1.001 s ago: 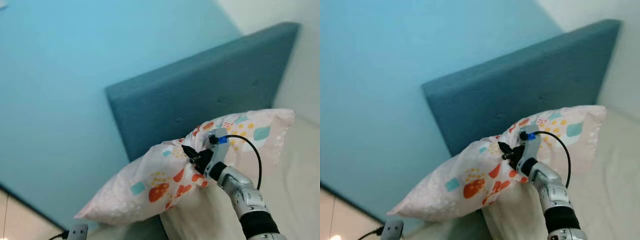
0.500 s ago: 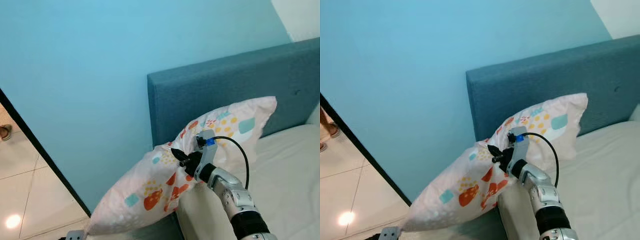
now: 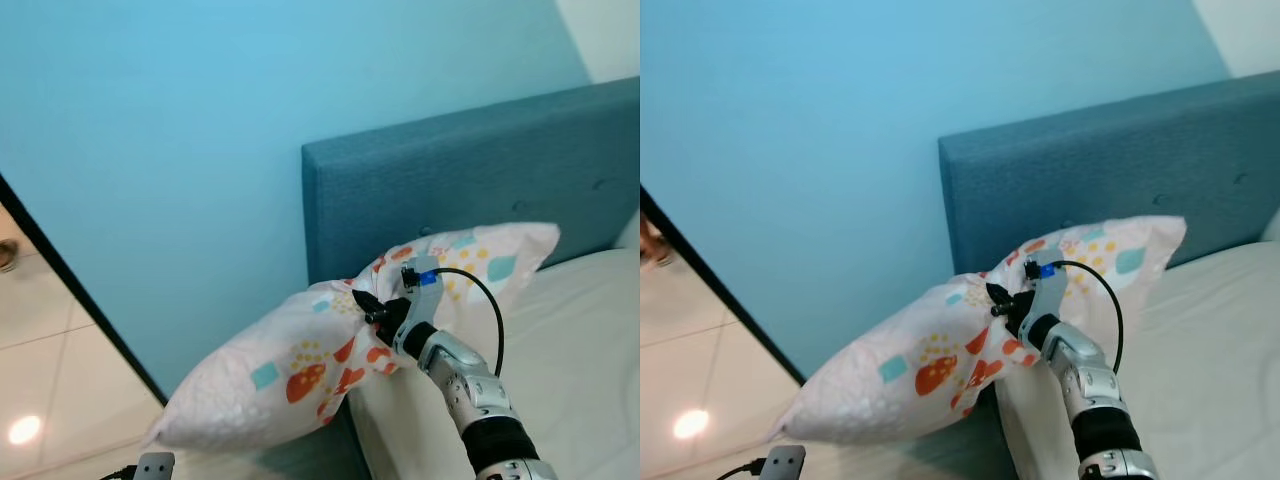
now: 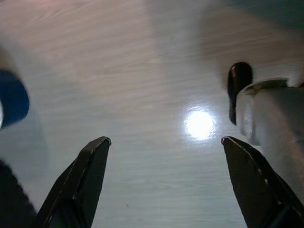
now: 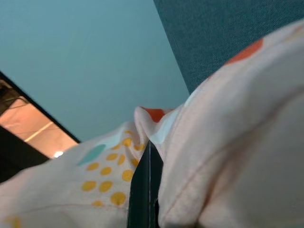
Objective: Clean up the room
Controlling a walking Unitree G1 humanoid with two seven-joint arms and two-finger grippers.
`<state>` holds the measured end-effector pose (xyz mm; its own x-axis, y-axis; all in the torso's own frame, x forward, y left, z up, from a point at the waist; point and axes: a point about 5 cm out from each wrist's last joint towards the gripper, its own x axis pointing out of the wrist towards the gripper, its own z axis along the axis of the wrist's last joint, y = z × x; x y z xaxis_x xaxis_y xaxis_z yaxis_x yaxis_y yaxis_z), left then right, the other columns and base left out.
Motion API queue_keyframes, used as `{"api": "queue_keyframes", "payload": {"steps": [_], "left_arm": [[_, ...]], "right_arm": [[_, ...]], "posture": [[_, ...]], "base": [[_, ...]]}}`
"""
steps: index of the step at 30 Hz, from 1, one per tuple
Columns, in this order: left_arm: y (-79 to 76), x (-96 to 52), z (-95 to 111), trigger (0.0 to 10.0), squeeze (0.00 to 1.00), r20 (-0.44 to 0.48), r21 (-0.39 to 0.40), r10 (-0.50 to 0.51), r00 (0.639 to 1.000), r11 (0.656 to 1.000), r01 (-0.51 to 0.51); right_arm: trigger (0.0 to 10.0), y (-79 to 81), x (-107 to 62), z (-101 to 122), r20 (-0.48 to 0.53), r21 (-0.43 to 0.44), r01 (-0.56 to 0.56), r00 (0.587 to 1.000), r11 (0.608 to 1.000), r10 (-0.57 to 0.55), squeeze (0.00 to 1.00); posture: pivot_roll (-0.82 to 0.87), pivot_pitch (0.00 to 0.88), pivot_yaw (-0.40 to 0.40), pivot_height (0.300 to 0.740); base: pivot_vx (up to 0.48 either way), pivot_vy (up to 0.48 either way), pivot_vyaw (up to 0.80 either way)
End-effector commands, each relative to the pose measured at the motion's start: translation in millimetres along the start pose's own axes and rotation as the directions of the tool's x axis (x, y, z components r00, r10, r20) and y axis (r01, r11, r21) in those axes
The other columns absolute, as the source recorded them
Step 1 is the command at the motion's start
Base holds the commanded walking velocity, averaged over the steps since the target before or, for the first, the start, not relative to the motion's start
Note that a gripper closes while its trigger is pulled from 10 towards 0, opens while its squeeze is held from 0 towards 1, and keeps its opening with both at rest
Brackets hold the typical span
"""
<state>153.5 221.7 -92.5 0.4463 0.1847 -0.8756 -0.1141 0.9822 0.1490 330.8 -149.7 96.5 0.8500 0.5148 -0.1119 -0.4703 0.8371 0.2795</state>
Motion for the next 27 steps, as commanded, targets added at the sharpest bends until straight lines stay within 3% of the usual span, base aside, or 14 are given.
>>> {"api": "queue_keyframes", "payload": {"steps": [1,6,11,14,15,16,19,23,24,27], "left_arm": [[6.2,-0.6,-5.7,10.0,0.00,-0.022,0.003,0.021,1.000,1.000,-0.021],[6.0,-0.8,-7.8,10.0,0.00,-0.026,0.002,0.023,0.999,1.000,-0.023],[4.1,-1.0,-8.9,10.0,0.00,-0.020,-0.014,0.010,1.000,1.000,-0.011],[-1.5,-0.4,1.0,10.0,0.00,0.041,-0.046,-0.032,0.999,0.998,0.034],[-1.5,-0.4,1.0,10.0,0.00,0.041,-0.046,-0.032,0.999,0.998,0.034],[-5.0,-0.2,10.6,10.0,0.00,0.090,-0.069,-0.062,0.994,0.995,0.068],[-5.5,0.0,23.0,10.0,0.00,0.143,-0.082,-0.077,0.987,0.993,0.089],[-4.2,0.0,31.6,10.0,0.00,0.172,-0.078,-0.079,0.982,0.993,0.093],[-1.1,-0.1,36.4,10.0,0.00,0.190,-0.076,-0.074,0.979,0.993,0.089],[1.5,-0.4,38.8,10.0,0.00,0.202,-0.071,-0.072,0.977,0.994,0.088]], "right_arm": [[10.0,0.9,2.5,14.8,0.083,-0.020,-0.006,0.997,1.000,0.008,0.00],[10.0,-0.3,2.1,13.8,0.082,-0.019,0.007,0.997,1.000,-0.006,0.00],[10.0,-12.1,-1.3,17.7,0.109,-0.009,0.071,0.992,0.997,-0.069,0.00],[10.0,-40.5,-13.2,31.8,0.152,-0.033,0.215,0.966,0.976,-0.208,0.00],[10.0,-40.5,-13.2,31.8,0.152,-0.033,0.215,0.966,0.976,-0.208,0.00],[10.0,-59.9,-24.8,47.4,0.200,-0.047,0.303,0.937,0.952,-0.288,0.00],[10.0,-82.6,-41.6,72.5,0.266,-0.065,0.403,0.889,0.913,-0.373,0.00],[10.0,-98.4,-55.2,92.7,0.310,-0.073,0.467,0.851,0.882,-0.425,0.00],[10.0,-107.9,-65.2,107.1,0.342,-0.070,0.493,0.828,0.867,-0.444,0.00],[10.0,-113.5,-71.1,116.1,0.364,-0.056,0.499,0.817,0.865,-0.448,0.00]], "posture": [[-0.09,0.057,0.066,0.740],[-0.09,0.059,0.066,0.740],[-0.09,0.067,0.064,0.740],[-0.08,0.079,0.067,0.740],[-0.08,0.079,0.067,0.740],[-0.08,0.086,0.068,0.740],[-0.08,0.097,0.071,0.740],[-0.07,0.108,0.075,0.740],[-0.06,0.128,0.083,0.740],[-0.05,0.141,0.089,0.740]], "base": [[0.000,0.000,0.00],[0.000,0.000,0.00],[0.000,0.000,0.00],[0.000,0.000,0.00],[0.000,0.000,0.00],[0.000,0.000,0.00],[0.000,0.000,0.00],[0.000,0.000,0.00],[0.000,0.000,0.00],[0.000,0.000,0.00]]}}
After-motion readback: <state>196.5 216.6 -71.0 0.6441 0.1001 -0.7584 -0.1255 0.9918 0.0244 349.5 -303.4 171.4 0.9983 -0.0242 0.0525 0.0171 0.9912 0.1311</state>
